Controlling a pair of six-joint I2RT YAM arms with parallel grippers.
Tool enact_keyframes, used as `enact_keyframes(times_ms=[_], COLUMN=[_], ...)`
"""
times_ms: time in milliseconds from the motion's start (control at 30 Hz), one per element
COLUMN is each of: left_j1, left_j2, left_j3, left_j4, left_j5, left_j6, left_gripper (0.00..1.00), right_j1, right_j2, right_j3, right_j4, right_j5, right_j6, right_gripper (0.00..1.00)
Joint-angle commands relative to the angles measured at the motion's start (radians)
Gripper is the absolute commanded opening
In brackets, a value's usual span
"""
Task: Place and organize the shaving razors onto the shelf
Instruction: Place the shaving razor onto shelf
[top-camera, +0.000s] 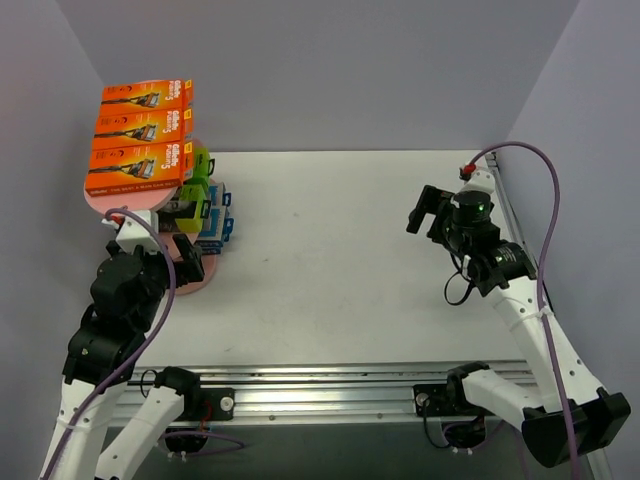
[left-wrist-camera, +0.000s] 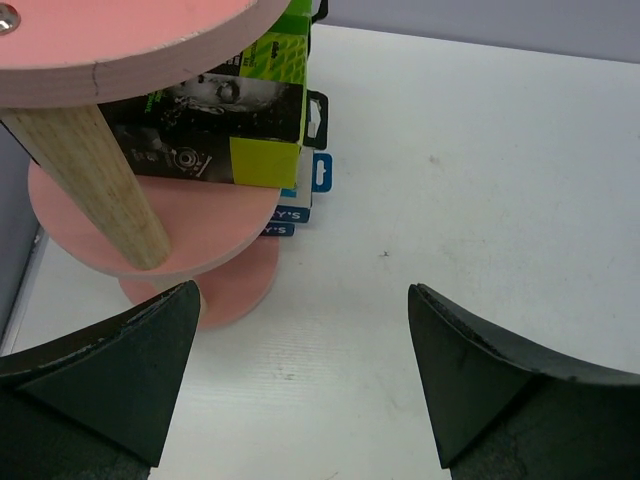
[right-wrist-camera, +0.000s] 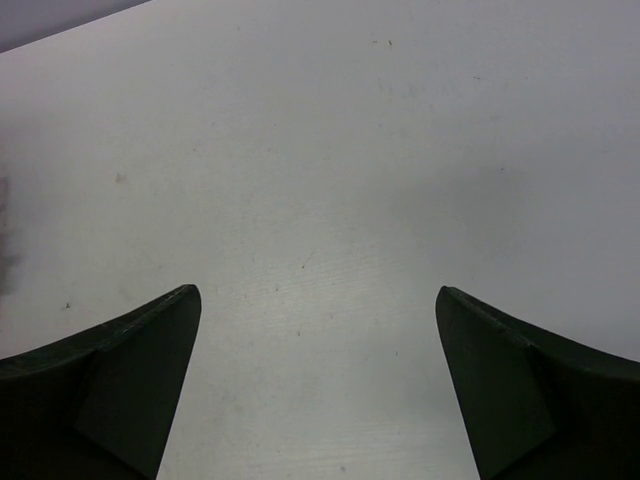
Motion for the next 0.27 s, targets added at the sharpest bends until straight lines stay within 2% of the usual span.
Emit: enact_keyframes(times_ms=[0,233], left_j1=[0.007,0.007], left_j2=[-0.012,-0.009], left_j3=[0.006,-0.001], left_j4=[0.079,0.082], left_j5=[0.027,0.031], left_j6=[0.011,0.011], left_gripper=[0.94,0.94], right_j1=[0.003,0.009], right_j2=[-0.02,-0.017], right_j3=[-0.024,-0.073], right_j4=[0.024,0.054], right_j5=[0.023,-0.028], right_j6=[-0.006,-0.023], right_gripper=[1.0,1.0])
